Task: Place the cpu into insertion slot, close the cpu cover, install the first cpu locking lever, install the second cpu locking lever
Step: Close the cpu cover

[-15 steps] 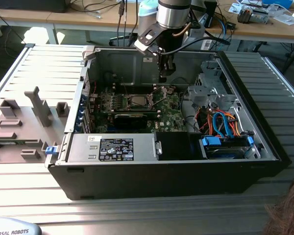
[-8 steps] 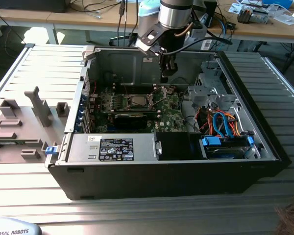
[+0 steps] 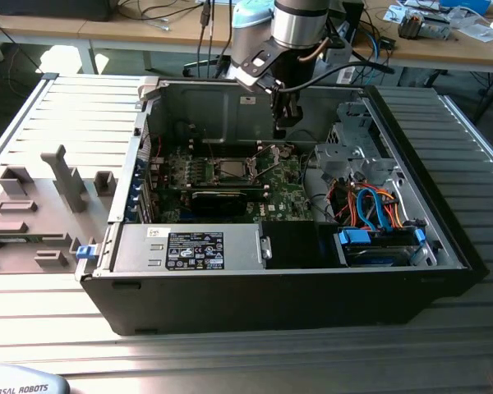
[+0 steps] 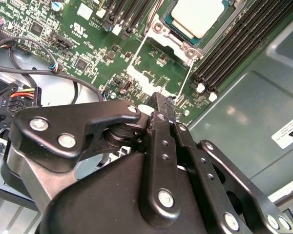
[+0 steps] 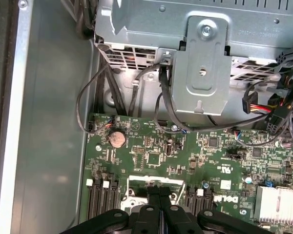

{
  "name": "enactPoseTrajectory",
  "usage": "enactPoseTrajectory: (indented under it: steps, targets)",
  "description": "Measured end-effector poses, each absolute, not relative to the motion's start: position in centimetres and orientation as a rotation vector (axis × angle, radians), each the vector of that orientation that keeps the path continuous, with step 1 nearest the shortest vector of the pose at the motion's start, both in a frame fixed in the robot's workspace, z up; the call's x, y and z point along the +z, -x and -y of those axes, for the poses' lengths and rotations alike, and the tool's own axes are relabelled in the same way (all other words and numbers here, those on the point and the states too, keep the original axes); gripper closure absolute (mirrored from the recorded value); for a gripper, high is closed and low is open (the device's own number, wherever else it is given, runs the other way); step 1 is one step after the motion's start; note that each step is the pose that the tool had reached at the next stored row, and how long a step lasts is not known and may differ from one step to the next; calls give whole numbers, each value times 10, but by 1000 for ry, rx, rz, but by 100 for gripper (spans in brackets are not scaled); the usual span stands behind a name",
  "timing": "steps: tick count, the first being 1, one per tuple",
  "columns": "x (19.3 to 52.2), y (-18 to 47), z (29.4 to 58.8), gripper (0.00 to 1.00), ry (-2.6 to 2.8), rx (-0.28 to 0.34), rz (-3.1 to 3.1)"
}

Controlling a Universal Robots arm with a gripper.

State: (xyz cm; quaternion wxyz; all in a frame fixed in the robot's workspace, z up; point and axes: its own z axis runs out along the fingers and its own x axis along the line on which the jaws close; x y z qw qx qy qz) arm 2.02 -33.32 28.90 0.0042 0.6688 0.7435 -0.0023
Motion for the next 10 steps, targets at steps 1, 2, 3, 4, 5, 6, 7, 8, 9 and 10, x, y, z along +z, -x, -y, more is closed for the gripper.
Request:
enactPoseTrajectory:
  steps: [1,2,3,4,5,6,7,8,9,10]
  targets:
    - [289,-21,333,89,-2095,-7,-2329]
    - [289,-21,333,89,-2095,-7,-2329]
    - [289,-22,333,89,-2095,-7,-2329]
    - [289,-23,333,89,-2095,-7,-2329]
    - [289,-23,333,89,-2095,-7,-2329]
    - [289,-24,333,89,-2095,-7,-2329]
    - [289,-25,333,89,-2095,-7,-2329]
    - [289,-25,333,89,-2095,-7,-2329]
    - [289,-26,333,89,-2095,-7,-2329]
    - [289,-26,333,89,-2095,-7,-2329]
